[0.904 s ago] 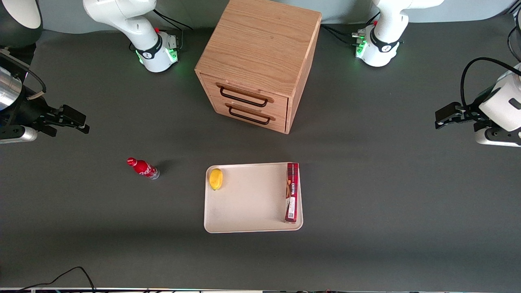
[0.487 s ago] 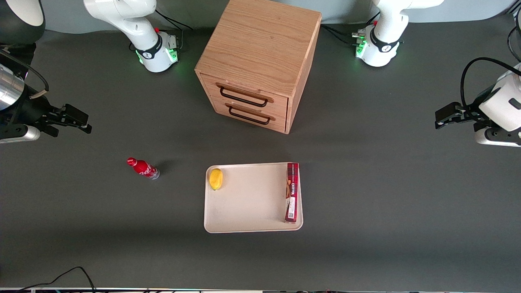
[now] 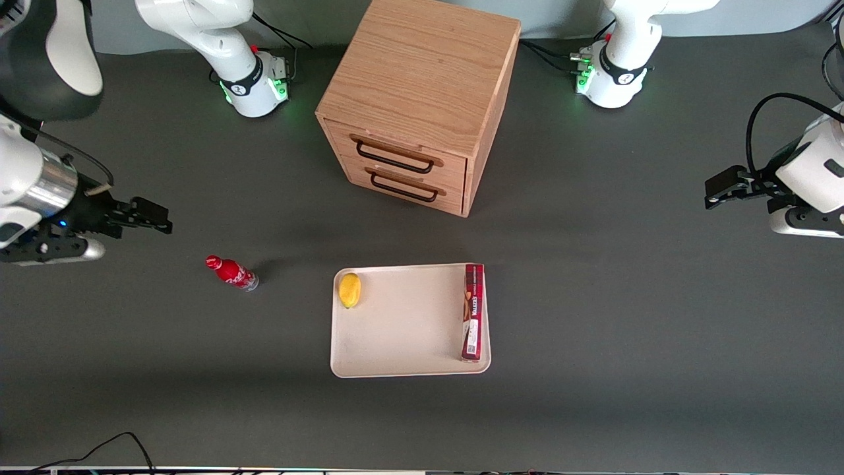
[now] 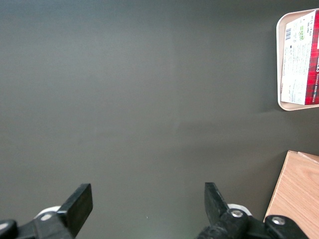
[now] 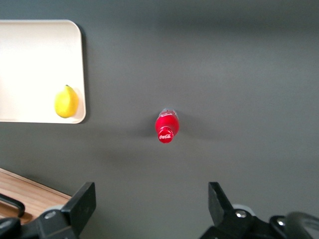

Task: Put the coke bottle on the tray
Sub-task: 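Move the open right gripper down over the red Coca-Cola bottle, then close the right gripper around the bottle's neck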

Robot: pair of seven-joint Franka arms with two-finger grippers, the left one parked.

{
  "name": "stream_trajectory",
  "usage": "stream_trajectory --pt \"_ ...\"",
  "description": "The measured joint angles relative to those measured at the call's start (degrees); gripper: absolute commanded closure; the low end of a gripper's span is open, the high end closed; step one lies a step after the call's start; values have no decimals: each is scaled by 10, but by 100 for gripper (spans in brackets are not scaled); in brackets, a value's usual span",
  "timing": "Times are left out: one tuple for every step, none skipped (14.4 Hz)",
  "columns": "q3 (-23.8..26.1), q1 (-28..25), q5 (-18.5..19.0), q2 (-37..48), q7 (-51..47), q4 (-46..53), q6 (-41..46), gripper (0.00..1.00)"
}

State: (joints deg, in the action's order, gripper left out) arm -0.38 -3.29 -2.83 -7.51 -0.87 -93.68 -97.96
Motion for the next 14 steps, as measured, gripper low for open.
stream_trajectory --pt "1 0 0 -9 0 -15 -25 0" --pt "4 1 0 -13 0 -40 -59 0" --pt "8 1 0 -14 0 -69 -93 0" --pt "12 1 0 -14 0 -98 -127 0" --pt "17 1 0 -14 0 -127 -162 0" --pt "20 1 0 -14 0 -155 -196 0" --pt "22 1 1 -14 1 -181 -228 0" --pt "23 1 2 -14 3 -205 -256 0" --pt "23 1 5 -14 8 -223 -275 1" --pt "23 1 11 -14 12 -236 -286 2" --pt "23 1 19 -14 14 -245 -294 2" --pt "23 1 25 -15 14 -252 -302 4" --pt "23 1 29 -16 16 -257 -309 5" --pt "23 1 33 -17 16 -263 -318 7"
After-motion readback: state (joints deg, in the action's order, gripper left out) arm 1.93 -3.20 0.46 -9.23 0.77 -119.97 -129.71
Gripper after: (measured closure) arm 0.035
